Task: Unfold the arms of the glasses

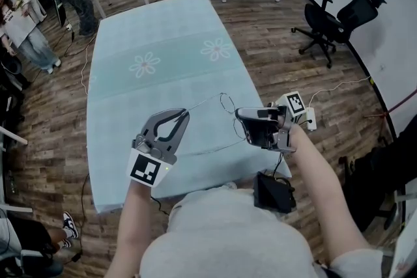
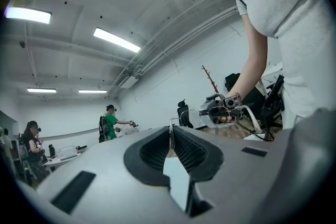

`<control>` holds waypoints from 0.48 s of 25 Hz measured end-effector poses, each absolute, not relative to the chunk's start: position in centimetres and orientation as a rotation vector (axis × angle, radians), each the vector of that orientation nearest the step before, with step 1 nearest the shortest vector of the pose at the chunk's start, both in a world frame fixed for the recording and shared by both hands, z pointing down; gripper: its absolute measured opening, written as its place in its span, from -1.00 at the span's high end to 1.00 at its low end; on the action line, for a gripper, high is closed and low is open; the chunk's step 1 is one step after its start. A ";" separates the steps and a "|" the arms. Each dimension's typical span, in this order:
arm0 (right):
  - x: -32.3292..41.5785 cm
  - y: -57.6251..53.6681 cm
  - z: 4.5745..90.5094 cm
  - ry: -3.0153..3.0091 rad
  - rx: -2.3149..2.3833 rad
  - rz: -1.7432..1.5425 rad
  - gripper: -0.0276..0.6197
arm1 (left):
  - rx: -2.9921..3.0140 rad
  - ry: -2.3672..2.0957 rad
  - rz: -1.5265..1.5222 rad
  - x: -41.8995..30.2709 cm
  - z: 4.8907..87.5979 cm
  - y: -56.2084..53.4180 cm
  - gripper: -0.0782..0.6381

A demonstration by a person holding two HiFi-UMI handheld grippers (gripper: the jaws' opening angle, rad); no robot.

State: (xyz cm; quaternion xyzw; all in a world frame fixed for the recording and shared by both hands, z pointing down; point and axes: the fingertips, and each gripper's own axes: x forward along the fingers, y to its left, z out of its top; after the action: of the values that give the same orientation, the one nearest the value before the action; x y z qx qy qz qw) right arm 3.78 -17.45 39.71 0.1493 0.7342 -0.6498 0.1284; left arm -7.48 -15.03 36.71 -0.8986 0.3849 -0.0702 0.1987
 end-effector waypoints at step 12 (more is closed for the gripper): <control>3.7 -17.5 40.2 2.154 0.419 -1.894 0.88 | -2.552 1.069 -0.210 -7.6 37.7 -15.3 0.70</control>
State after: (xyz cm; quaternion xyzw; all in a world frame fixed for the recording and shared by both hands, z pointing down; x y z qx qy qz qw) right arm 3.71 -17.52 40.21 0.1434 0.7377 -0.6485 0.1211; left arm -7.59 -15.34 37.74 -0.9043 0.3788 -0.0744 0.1826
